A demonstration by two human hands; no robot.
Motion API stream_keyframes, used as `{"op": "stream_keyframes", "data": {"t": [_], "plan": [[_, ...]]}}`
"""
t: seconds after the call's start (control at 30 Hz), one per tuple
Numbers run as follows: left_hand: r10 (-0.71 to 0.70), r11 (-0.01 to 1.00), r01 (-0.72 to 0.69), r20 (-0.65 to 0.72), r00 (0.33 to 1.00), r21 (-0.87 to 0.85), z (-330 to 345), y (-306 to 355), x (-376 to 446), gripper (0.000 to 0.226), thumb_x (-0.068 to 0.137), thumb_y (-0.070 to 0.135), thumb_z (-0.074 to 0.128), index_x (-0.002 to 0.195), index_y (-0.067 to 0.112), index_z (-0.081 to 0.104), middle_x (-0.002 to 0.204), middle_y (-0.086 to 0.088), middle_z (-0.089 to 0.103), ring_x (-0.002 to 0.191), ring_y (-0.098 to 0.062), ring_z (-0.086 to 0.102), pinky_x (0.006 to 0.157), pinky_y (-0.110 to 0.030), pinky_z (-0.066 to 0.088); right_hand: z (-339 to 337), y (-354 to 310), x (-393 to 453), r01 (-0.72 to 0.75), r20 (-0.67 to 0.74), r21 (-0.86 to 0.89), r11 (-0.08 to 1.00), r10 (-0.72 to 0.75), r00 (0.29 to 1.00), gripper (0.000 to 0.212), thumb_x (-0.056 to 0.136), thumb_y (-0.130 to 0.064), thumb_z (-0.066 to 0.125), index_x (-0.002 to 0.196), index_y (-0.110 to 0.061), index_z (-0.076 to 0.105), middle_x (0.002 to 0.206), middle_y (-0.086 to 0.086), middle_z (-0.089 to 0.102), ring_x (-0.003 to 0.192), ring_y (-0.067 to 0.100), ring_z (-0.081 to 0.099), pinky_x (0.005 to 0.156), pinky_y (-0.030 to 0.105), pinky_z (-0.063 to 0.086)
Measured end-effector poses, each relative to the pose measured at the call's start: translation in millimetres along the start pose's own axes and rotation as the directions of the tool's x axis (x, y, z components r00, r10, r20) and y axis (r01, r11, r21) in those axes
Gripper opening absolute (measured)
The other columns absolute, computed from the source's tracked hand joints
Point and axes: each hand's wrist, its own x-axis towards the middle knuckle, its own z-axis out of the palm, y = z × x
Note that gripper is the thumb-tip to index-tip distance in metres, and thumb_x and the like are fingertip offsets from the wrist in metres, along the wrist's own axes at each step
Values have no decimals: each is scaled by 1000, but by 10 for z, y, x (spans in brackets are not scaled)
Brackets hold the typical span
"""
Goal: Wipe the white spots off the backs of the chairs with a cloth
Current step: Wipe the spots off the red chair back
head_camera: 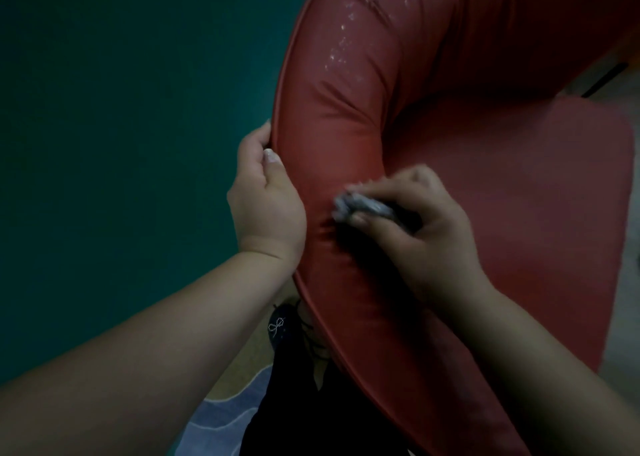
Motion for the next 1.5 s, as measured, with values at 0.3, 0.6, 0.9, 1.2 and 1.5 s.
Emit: {"op": "stream_keyframes", "data": {"t": [0.3, 0.6, 0.9, 1.2, 1.5], "plan": [[-15, 987, 38, 146, 989, -156, -116, -21, 58, 35, 98, 10, 44, 129, 15, 59, 119, 14, 61, 111, 8, 54, 100, -12, 39, -63, -13, -338, 243, 355, -186, 952, -166, 920, 30, 83, -40, 65, 112, -36, 66, 95, -10, 45, 86, 7, 55, 71, 26, 51], [4, 983, 31, 188, 982, -183, -137, -88, 81, 33, 97, 11, 46, 128, 15, 59, 121, 11, 62, 111, 6, 55, 98, -13, 41, 151, -136, -219, 330, 345, -289, 899, -223, 912, 26, 86, -39, 64, 109, -30, 71, 95, -6, 46, 86, 12, 53, 68, 41, 49], [-66, 964, 129, 259, 964, -233, -181, -98, 132, 28, 97, 9, 47, 122, 16, 59, 115, 9, 65, 105, -1, 60, 98, -25, 46, 197, -65, -63, 350, 249, -301, 887, -281, 927, 24, 84, -38, 67, 104, -26, 74, 93, 2, 51, 85, 19, 53, 66, 44, 47], [-43, 988, 71, 201, 979, -135, -144, -77, 85, 33, 99, 11, 43, 130, 11, 54, 129, -2, 59, 122, -15, 53, 109, -41, 37, 372, 95, 561, 284, -57, -213, 935, -302, 951, 29, 79, -34, 73, 101, -16, 75, 88, 7, 48, 82, 19, 51, 73, 36, 47], [48, 991, -78, 264, 963, 105, -97, 46, 160, 38, 101, 27, 37, 139, 31, 39, 124, 25, 53, 104, 13, 49, 83, 1, 30, 263, 213, 792, 80, -209, -117, 990, -103, 973, 25, 80, -24, 75, 105, -21, 72, 91, -1, 48, 82, 2, 50, 79, 8, 38]]}}
